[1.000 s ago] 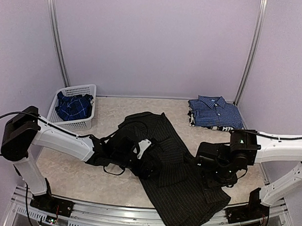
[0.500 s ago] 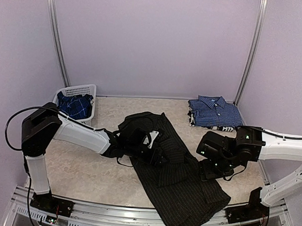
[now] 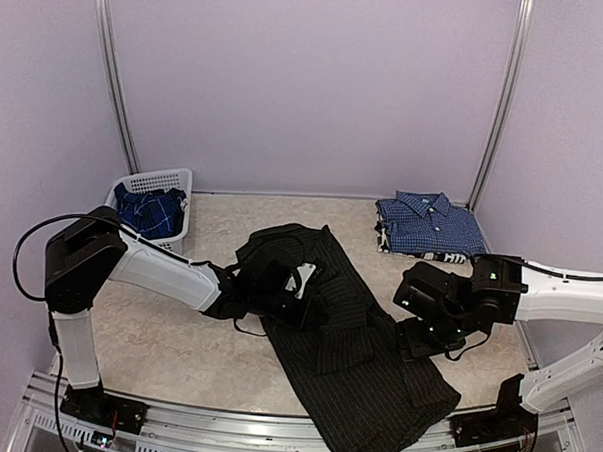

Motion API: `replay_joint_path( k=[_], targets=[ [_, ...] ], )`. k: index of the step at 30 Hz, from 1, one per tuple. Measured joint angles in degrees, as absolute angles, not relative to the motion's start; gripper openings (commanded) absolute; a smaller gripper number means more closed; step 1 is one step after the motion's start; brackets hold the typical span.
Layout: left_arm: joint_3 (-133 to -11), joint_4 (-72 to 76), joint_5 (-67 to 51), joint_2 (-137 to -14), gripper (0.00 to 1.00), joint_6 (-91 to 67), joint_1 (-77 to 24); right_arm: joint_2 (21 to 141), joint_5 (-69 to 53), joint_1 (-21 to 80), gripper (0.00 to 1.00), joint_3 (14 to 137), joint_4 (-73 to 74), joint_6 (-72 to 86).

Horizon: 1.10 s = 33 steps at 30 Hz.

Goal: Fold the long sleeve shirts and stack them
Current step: Adjust the square-folded shirt at the center of the board.

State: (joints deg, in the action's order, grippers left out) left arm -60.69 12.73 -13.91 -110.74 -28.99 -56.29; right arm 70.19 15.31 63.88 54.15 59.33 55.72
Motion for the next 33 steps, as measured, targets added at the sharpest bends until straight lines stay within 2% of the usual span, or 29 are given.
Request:
replay_joint_path(
  k=[5, 13, 17, 23, 27, 30, 33],
  targets=[
    [-56.1, 13.1, -14.5, -107.7, 0.00, -23.7, -58.3, 68.9, 15.2, 62.3, 0.70, 54.2, 58.7, 54.2],
    [-54.0, 9.8, -14.1, -98.5, 0.01, -12.5, -71.0, 67.9, 14.9, 58.6, 0.69, 54.0, 56.4, 50.1],
    [-55.2, 7.5, -13.6, -98.8, 0.28, -8.4, -76.9, 67.9, 14.3, 57.7, 0.69, 52.9, 54.9, 48.4],
    [-57.2, 1.2, -13.2, -100.6, 0.82, -3.7, -79.7, 67.9, 13.9, 57.3, 0.70, 51.0, 53.8, 46.9],
    [-57.2, -1.7, -14.4, -99.5, 0.88, -1.2, -79.0, 67.9, 13.9, 56.7, 0.69, 50.6, 52.2, 45.8],
    [-56.2, -1.8, -16.1, -96.9, 0.86, -1.2, -76.6, 68.2, 14.1, 56.4, 0.70, 50.6, 50.5, 45.0],
    [-55.5, 0.0, -17.8, -94.3, 0.82, -4.3, -69.6, 68.7, 14.3, 56.1, 0.70, 50.6, 49.1, 44.3]
  ],
)
